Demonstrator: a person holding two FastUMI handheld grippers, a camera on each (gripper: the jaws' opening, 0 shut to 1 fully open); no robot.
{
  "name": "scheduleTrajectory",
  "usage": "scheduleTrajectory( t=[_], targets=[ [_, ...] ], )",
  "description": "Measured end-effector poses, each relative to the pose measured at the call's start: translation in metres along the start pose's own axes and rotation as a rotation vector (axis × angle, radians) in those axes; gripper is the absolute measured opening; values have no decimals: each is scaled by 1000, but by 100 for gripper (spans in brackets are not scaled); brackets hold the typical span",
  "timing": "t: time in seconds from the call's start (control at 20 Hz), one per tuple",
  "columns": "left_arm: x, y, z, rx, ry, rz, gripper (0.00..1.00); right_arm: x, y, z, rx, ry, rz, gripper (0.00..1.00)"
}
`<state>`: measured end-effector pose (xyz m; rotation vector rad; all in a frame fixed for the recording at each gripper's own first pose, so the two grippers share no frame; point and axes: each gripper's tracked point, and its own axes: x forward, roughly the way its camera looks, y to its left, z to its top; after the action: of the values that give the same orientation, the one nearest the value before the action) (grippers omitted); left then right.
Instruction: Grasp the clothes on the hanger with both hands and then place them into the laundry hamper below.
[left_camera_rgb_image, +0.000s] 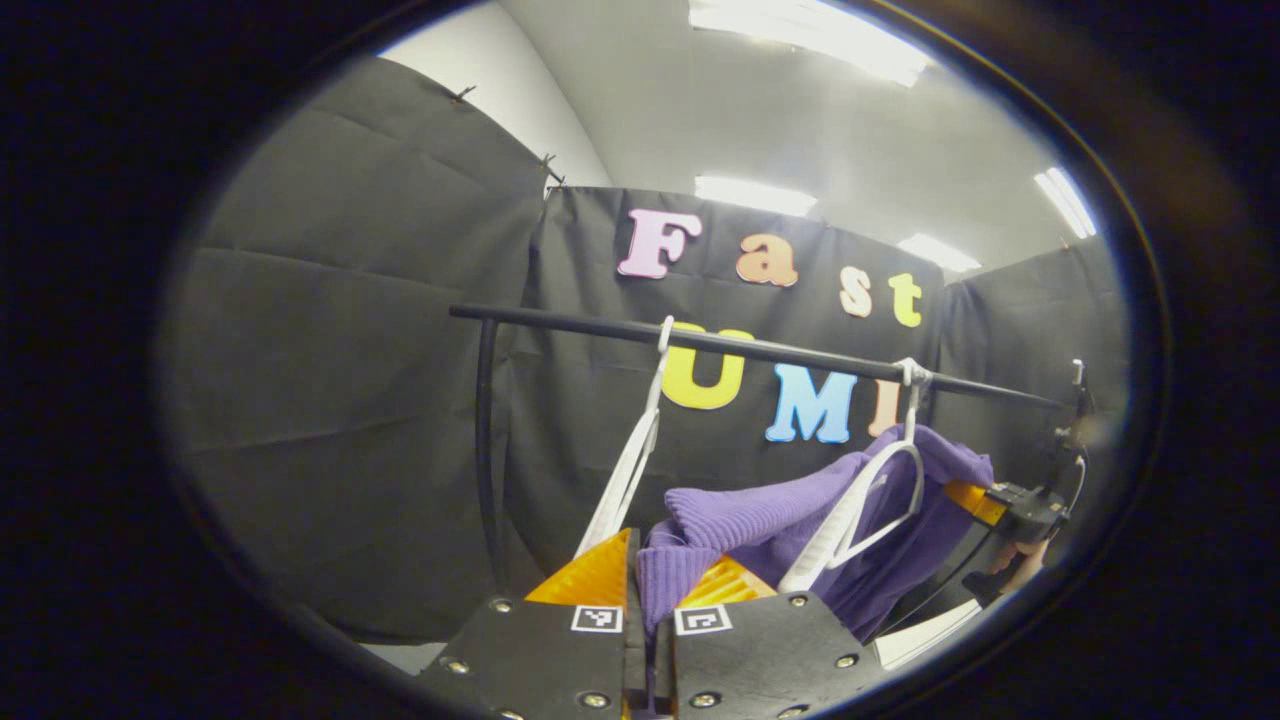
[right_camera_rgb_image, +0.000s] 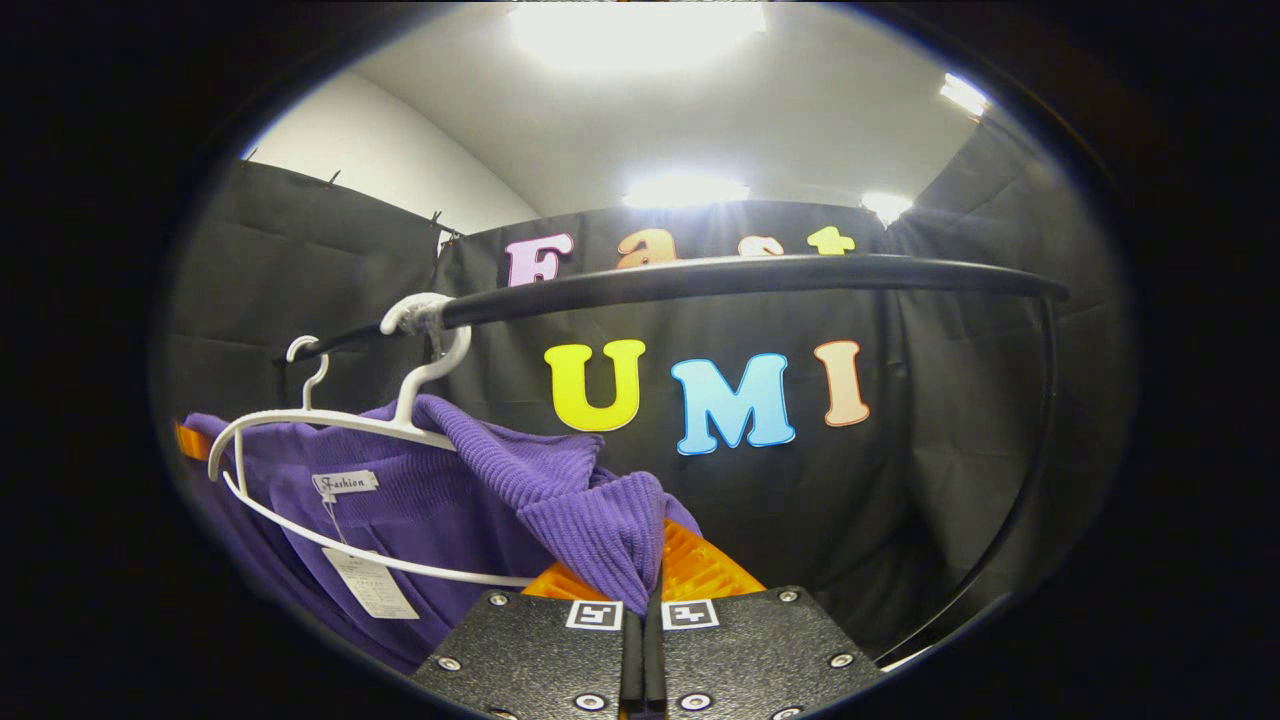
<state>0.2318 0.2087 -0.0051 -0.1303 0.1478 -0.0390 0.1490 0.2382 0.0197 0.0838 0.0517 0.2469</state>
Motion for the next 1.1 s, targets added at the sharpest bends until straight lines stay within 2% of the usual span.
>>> scheduleTrajectory(
  t=[0.2, 0.25, 0.3, 0.45, 0.5, 0.55, 0.65, 0.7, 0.75, 0.8, 0.85, 1.0, 1.05, 1.1],
  targets=[
    [15, -12, -41, -30, 15, -22, 4, 5, -4, 4, -9, -14, -11, 0],
    [16, -16, -48, -29, 14, -24, 7, 7, -5, 6, -11, -19, -15, 0],
    [18, -17, -54, -30, 15, -22, 4, 8, -6, 7, -16, -25, -19, 0],
    [24, -33, -71, -84, 25, -41, 4, 13, -10, 11, -28, -32, -33, 0],
    [25, -40, -77, -101, 30, -48, 10, 23, -19, 12, -33, -35, -38, 0],
    [24, -48, -81, -110, 34, -53, 4, 29, -27, 11, -37, -35, -42, 0],
    [27, -63, -89, -122, 42, -59, 10, 34, -40, 11, -34, -40, -45, 0],
    [29, -70, -91, -132, 41, -61, 10, 35, -47, 12, -32, -44, -50, 0],
    [30, -73, -90, -140, 39, -64, 0, 39, -54, 13, -31, -48, -57, 0],
    [30, -78, -90, -144, 37, -63, 10, 39, -60, 16, -28, -49, -62, 0],
    [30, -85, -89, -143, 37, -60, 4, 43, -68, 11, -23, -51, -68, 0],
    [39, -106, -87, -124, 46, -49, 4, 54, -95, 3, -11, -51, -86, 0],
    [45, -111, -90, -116, 49, -45, 10, 56, -102, 1, -4, -50, -85, 0],
    [47, -115, -91, -109, 48, -40, 10, 57, -105, -1, 3, -48, -79, 0]
  ],
)
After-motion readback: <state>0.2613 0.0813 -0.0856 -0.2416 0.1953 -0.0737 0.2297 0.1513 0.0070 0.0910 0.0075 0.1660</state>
